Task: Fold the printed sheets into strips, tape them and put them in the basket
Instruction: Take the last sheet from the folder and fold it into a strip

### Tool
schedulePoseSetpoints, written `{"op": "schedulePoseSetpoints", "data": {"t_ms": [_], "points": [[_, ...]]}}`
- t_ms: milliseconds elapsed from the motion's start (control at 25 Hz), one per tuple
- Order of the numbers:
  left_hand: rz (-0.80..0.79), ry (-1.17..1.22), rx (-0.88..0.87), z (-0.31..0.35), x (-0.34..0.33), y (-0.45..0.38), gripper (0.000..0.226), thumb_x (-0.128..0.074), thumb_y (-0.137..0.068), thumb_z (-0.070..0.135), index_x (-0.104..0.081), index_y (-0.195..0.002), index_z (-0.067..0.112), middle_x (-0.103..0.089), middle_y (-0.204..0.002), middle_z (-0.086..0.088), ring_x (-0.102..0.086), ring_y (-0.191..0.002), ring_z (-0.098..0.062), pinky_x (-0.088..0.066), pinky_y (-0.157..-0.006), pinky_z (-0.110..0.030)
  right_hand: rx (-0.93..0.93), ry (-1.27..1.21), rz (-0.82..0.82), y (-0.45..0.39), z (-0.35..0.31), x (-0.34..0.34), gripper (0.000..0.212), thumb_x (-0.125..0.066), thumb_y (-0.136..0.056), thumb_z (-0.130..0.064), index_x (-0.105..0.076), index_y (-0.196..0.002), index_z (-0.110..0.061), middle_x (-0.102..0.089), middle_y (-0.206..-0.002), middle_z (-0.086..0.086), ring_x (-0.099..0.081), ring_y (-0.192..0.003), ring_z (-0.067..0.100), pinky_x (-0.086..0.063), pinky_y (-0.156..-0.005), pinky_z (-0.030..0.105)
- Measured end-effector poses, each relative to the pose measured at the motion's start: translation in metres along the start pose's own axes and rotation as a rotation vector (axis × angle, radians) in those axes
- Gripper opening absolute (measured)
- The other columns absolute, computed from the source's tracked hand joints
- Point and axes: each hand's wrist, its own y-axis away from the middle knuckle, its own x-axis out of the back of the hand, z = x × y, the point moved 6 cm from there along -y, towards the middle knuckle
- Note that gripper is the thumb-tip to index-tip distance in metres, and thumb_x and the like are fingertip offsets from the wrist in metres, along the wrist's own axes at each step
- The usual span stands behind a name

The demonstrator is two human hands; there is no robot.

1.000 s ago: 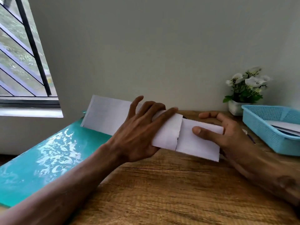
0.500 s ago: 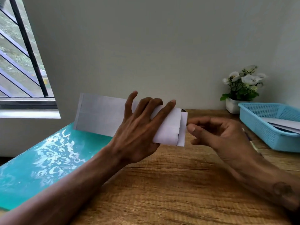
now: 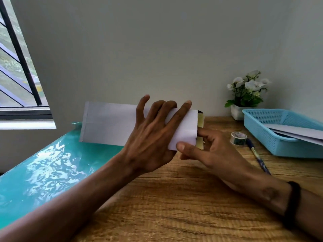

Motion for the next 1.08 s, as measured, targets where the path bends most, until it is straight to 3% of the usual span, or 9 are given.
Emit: {"op": "schedulePoseSetpoints", "data": {"t_ms": [160,320,400,480,560,680,800,960,1080], "points": [[-0.075,-0.013,-0.035,-0.001,-0.005,-0.03,0.101,-0.057,-0.081,0.07,-0.028,-0.163,0.018,-0.05,-0.139,-0.009,-0.046,-0.131,-0.03,-0.017,-0.122,-0.059,-0.098,-0.226,0.084,-0.013,0.015,0.018,0.026,-0.073,-0.092,-0.013,-0.075,-0.117,-0.017,-0.08,-0.11,0.001,-0.075,-0.104,0.023,-0.061,-0.092,0.045],[-0.262,0.068,-0.049,0.007,0.011,-0.088,0.119,-0.054,-0.075,0.091,-0.017,-0.165,0.023,-0.05,-0.139,-0.006,-0.049,-0.124,-0.027,-0.039,-0.106,-0.046,-0.16,-0.575,0.192,-0.03,0.02,0.048,0.037,-0.071,-0.09,-0.004,-0.066,-0.127,-0.008,-0.077,-0.111,0.015,-0.077,-0.096,0.029,-0.059,-0.091,0.05],[-0.445,0.236,0.134,0.003,0.016,-0.113,0.116,-0.057,-0.075,0.089,-0.025,-0.163,0.021,-0.053,-0.147,-0.006,-0.053,-0.129,-0.025,-0.044,-0.101,-0.04,-0.139,-0.669,0.245,-0.033,0.02,0.063,0.04,-0.067,-0.09,0.001,-0.062,-0.128,-0.011,-0.078,-0.103,0.016,-0.077,-0.092,0.027,-0.06,-0.085,0.047],[-0.563,0.56,0.429,-0.008,0.008,-0.121,0.083,-0.061,-0.089,0.072,-0.056,-0.145,0.011,-0.063,-0.142,-0.011,-0.064,-0.119,-0.025,-0.053,-0.089,-0.033,-0.138,-0.679,0.258,-0.034,0.024,0.069,0.049,-0.068,-0.091,0.003,-0.056,-0.135,-0.014,-0.075,-0.114,0.019,-0.076,-0.097,0.029,-0.062,-0.079,0.042],[-0.584,0.907,0.697,-0.018,-0.013,-0.106,0.047,-0.071,-0.096,0.043,-0.071,-0.122,0.004,-0.072,-0.123,-0.019,-0.07,-0.088,-0.023,-0.06,-0.065,-0.028,-0.188,-0.605,0.254,-0.031,0.031,0.068,0.05,-0.071,-0.091,-0.001,-0.056,-0.137,-0.013,-0.071,-0.122,0.019,-0.075,-0.098,0.028,-0.063,-0.073,0.036],[-0.565,1.169,0.929,-0.018,-0.045,-0.057,0.024,-0.075,-0.093,0.013,-0.075,-0.115,0.004,-0.074,-0.118,-0.018,-0.07,-0.09,-0.022,-0.063,-0.07,-0.029,-0.276,-0.4,0.19,-0.025,0.037,0.06,0.037,-0.071,-0.092,-0.007,-0.067,-0.129,-0.013,-0.073,-0.121,0.016,-0.072,-0.106,0.03,-0.065,-0.075,0.036],[-0.451,1.312,1.048,-0.019,-0.065,-0.02,0.012,-0.076,-0.092,0.009,-0.074,-0.104,0.006,-0.074,-0.101,-0.01,-0.069,-0.085,-0.018,-0.061,-0.063,-0.026,-0.294,-0.263,0.117,-0.024,0.039,0.049,0.033,-0.069,-0.093,-0.006,-0.071,-0.123,-0.018,-0.075,-0.118,0.014,-0.073,-0.107,0.03,-0.063,-0.087,0.044],[-0.305,1.332,0.991,-0.024,-0.065,-0.004,0.027,-0.087,-0.084,0.019,-0.074,-0.107,0.012,-0.076,-0.097,-0.004,-0.071,-0.081,-0.012,-0.059,-0.062,-0.021,-0.324,-0.25,0.006,-0.035,0.042,0.032,0.039,-0.072,-0.09,0.0,-0.069,-0.123,-0.02,-0.077,-0.113,0.011,-0.076,-0.104,0.027,-0.064,-0.085,0.042],[-0.284,1.329,0.998,-0.028,-0.069,0.011,0.044,-0.09,-0.079,0.026,-0.07,-0.118,0.019,-0.075,-0.107,-0.003,-0.073,-0.089,-0.013,-0.06,-0.066,-0.02,-0.3,-0.189,0.086,-0.047,0.047,0.029,0.033,-0.076,-0.087,-0.003,-0.071,-0.119,-0.011,-0.077,-0.11,0.013,-0.077,-0.091,0.022,-0.065,-0.079,0.036]]}}
